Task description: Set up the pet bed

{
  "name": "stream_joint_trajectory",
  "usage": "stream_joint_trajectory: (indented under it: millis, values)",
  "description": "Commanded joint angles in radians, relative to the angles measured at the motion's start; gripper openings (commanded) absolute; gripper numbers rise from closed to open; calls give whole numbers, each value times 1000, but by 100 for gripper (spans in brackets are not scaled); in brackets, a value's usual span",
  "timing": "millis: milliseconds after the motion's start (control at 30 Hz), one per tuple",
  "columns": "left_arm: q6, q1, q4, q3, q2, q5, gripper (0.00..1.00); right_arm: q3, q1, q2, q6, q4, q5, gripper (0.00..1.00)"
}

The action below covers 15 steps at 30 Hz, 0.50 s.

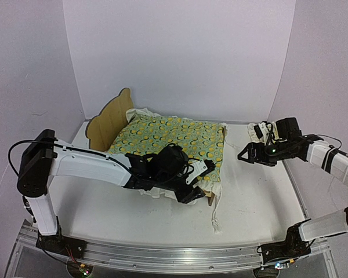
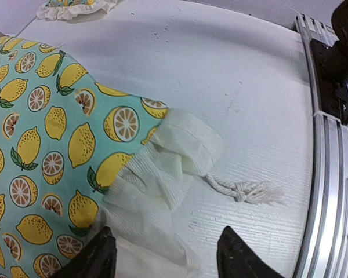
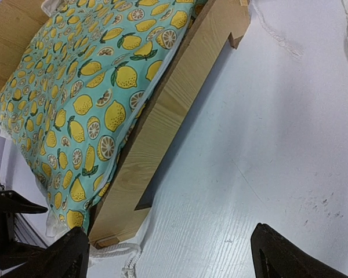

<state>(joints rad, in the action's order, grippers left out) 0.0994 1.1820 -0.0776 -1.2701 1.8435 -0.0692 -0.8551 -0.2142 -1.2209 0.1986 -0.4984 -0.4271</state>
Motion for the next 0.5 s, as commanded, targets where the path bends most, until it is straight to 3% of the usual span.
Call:
stream_joint_trajectory:
  millis: [0,100,200,300,467]
  values:
    - [36,-12,14,-116,53,17,48,22,-36,41,16,56,-60,98]
    - [32,-12,1,-134,72,94,26,30,-111,35,8,60,-35,98]
    - [48,-14,-10,-133,67,184,13,45,-195,36,-25,81,-30,96]
    - [62,-27,-21,-128,54,211,1,70,-226,30,-63,124,-108,75]
    - [23,-90,-21,-103,9,171,0,94,-270,-18,-95,165,-170,46]
